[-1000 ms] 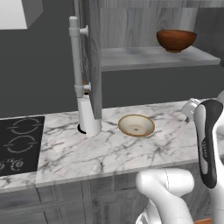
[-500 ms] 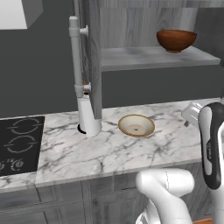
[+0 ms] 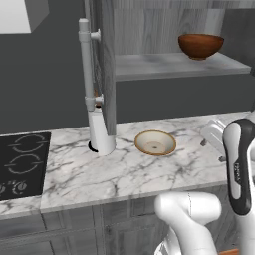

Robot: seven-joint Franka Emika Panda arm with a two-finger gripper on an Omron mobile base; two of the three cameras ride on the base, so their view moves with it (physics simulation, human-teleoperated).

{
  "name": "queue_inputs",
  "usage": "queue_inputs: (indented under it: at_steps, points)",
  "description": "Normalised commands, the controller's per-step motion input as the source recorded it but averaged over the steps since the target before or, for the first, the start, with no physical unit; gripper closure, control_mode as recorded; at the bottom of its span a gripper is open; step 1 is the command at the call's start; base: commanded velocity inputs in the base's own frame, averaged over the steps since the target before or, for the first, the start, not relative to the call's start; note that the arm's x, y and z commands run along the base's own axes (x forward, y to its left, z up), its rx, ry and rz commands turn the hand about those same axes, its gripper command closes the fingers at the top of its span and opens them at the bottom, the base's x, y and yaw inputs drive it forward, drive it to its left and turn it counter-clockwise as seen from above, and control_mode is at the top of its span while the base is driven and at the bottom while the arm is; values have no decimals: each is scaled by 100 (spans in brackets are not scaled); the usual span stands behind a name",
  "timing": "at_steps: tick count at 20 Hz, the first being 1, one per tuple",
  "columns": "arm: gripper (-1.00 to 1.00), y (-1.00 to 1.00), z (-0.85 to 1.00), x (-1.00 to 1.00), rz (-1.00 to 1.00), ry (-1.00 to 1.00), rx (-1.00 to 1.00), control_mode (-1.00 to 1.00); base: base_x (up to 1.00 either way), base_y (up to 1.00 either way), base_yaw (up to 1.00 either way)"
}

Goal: Open the cabinet. Pick the bowls from the counter and place them in the cabinet. Then close the cabinet.

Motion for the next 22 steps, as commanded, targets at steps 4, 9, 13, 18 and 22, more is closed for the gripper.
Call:
queue_inputs:
  at_steps: [4, 9, 13, 18, 22]
  points:
    - [-100, 26, -16, 28, 0, 0, 10, -100, 0, 0, 0]
    - [-100, 26, -15, 22, 0, 0, 11, -100, 0, 0, 0]
    - [-100, 12, -26, 35, -2, 0, 11, -100, 0, 0, 0]
    - [-100, 6, -20, 41, -3, 0, 9, -100, 0, 0, 0]
    - [-100, 2, -21, 44, -2, 0, 4, -100, 0, 0, 0]
